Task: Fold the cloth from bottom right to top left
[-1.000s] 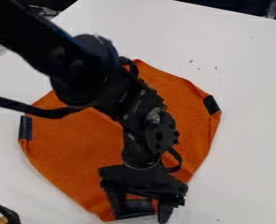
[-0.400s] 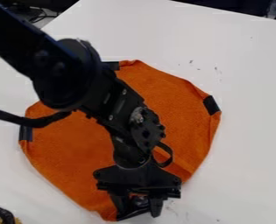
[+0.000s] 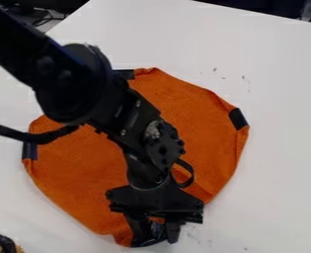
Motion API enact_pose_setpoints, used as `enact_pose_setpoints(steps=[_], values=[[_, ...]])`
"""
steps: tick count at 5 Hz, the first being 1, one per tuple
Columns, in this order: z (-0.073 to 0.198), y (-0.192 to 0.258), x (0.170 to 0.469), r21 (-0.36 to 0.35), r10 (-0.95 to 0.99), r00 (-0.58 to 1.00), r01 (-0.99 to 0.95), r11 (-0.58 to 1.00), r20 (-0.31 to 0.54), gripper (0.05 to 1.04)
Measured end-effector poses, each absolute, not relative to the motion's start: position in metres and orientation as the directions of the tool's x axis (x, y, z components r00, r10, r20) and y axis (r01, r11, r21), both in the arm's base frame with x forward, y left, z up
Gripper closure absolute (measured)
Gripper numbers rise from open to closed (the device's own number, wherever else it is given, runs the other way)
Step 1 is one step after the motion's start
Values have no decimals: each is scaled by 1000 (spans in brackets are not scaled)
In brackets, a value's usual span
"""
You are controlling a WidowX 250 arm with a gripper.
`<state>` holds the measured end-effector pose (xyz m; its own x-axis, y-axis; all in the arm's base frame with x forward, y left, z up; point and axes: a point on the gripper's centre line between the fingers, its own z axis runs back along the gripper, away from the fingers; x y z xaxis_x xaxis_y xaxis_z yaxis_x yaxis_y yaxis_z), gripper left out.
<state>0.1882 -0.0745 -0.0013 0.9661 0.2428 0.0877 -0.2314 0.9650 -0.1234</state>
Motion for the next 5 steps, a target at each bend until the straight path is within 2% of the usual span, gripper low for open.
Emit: enact_pose_setpoints(steps=[1, 3, 4, 5], values=[[2, -73, 192, -69, 214, 975, -209, 975, 67, 676], [7, -74, 196, -30, 195, 979, -194, 981, 55, 935], [22, -77, 198, -1, 204, 979, -204, 979, 29, 997], [45, -80, 208, 42, 210, 977, -209, 977, -29, 1003]])
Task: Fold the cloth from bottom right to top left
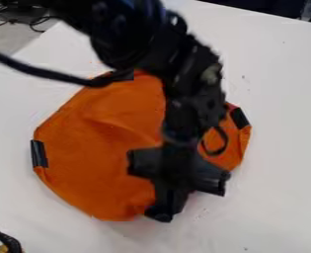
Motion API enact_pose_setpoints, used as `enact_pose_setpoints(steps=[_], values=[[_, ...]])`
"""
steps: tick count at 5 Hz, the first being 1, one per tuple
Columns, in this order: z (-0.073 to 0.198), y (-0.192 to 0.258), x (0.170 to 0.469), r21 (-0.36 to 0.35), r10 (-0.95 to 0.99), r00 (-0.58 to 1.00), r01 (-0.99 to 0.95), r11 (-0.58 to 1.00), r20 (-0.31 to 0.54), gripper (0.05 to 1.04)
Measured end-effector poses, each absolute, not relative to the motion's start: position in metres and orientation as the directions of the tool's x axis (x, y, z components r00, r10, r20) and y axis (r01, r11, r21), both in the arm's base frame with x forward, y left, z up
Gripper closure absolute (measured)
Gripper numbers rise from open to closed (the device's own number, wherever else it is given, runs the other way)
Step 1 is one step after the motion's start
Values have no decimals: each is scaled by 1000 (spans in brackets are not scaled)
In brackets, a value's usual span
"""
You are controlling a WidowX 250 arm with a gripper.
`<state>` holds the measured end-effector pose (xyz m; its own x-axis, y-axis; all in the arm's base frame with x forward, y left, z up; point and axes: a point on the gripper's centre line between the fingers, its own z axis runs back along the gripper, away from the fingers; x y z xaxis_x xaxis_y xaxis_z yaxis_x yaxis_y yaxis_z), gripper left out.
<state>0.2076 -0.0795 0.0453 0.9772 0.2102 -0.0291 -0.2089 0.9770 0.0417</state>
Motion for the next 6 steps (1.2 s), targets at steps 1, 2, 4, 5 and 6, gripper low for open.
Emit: enact_pose_setpoints(steps=[1, 2, 4, 5, 6], values=[[67, -69, 230, 46, 210, 977, -208, 977, -41, 1003], [61, -46, 263, 32, 171, 984, -169, 985, -53, 1003], [39, 4, 322, -57, 117, 990, -122, 991, -74, 1003], [29, 16, 333, -85, 116, 990, -124, 989, -84, 1003], [19, 17, 337, -120, 106, 991, -116, 986, -86, 1007]])
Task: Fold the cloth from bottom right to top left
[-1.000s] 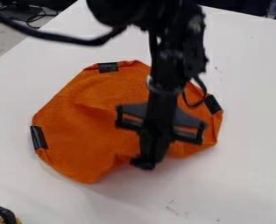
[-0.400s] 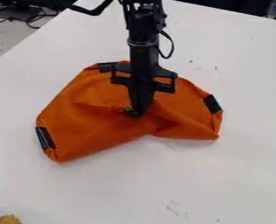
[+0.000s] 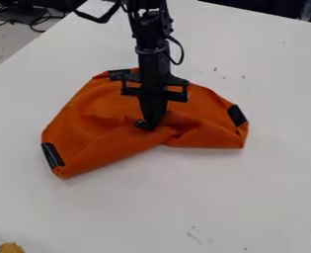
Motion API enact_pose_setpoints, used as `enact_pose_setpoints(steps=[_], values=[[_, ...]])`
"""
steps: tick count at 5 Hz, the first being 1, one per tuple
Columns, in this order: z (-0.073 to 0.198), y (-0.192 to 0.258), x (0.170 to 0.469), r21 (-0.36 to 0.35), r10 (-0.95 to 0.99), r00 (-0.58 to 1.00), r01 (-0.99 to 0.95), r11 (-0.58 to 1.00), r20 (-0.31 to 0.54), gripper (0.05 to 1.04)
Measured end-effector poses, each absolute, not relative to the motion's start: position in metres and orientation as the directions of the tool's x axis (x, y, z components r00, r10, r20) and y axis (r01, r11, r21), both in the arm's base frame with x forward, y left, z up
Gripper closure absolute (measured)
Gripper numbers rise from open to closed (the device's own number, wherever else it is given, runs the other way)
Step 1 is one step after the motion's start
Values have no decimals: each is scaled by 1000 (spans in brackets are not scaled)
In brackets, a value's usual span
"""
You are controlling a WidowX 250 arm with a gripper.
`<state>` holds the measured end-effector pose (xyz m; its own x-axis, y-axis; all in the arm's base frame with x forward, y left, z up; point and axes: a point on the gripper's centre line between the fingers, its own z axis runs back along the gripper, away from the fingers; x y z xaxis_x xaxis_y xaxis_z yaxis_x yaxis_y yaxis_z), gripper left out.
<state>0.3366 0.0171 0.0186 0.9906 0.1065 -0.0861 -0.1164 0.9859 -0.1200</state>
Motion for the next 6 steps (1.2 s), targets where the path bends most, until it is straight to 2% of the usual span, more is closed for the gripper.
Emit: enact_pose_setpoints(steps=[1, 2, 4, 5, 6], values=[[18, 19, 341, -130, 96, 994, -102, 986, -55, 983], [16, 21, 344, -119, 79, 997, -81, 990, -24, 807], [18, 28, 346, -37, 58, 998, -58, 998, -4, 225], [33, 36, 356, 19, 42, 998, -43, 999, 53, 69], [38, 45, 367, 41, 15, 994, -20, 999, 107, 73]])
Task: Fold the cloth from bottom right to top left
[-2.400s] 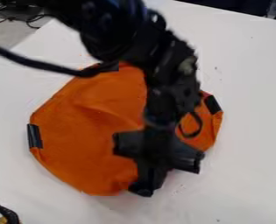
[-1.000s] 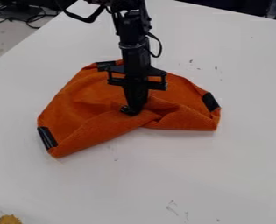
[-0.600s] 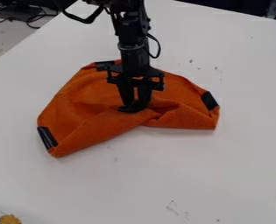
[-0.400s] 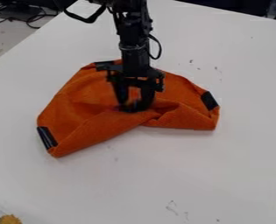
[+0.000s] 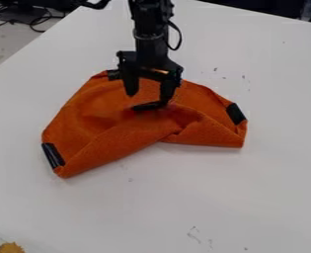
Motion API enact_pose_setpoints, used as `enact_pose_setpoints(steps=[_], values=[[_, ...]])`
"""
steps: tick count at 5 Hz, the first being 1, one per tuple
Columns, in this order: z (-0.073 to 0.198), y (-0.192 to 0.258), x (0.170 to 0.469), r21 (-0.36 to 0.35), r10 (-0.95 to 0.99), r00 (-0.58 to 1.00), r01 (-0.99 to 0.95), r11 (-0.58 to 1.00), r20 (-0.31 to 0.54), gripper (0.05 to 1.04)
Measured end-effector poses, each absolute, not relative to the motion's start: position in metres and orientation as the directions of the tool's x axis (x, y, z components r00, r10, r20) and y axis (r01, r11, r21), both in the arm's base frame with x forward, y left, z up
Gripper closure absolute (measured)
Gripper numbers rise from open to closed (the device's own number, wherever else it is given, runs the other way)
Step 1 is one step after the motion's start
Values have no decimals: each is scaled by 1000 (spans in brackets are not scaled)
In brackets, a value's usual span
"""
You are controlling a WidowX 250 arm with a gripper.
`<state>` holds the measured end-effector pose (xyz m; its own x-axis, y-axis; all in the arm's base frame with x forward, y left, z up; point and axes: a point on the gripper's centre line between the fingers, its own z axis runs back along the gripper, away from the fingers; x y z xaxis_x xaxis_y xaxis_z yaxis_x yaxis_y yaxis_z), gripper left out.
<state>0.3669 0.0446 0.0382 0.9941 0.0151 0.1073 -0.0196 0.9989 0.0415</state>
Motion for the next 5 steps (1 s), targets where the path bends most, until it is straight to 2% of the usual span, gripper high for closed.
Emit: enact_pose_setpoints(steps=[1, 2, 3, 4, 5], values=[[45, 54, 380, 74, -19, 987, 8, 997, 160, 79], [51, 57, 383, 101, -27, 987, 11, 995, 156, 81], [52, 46, 376, 133, -14, 995, 1, 991, 98, 81], [75, 38, 372, 157, 20, 992, -40, 987, 124, 81], [77, 38, 365, 162, 50, 991, -70, 984, 123, 81]])
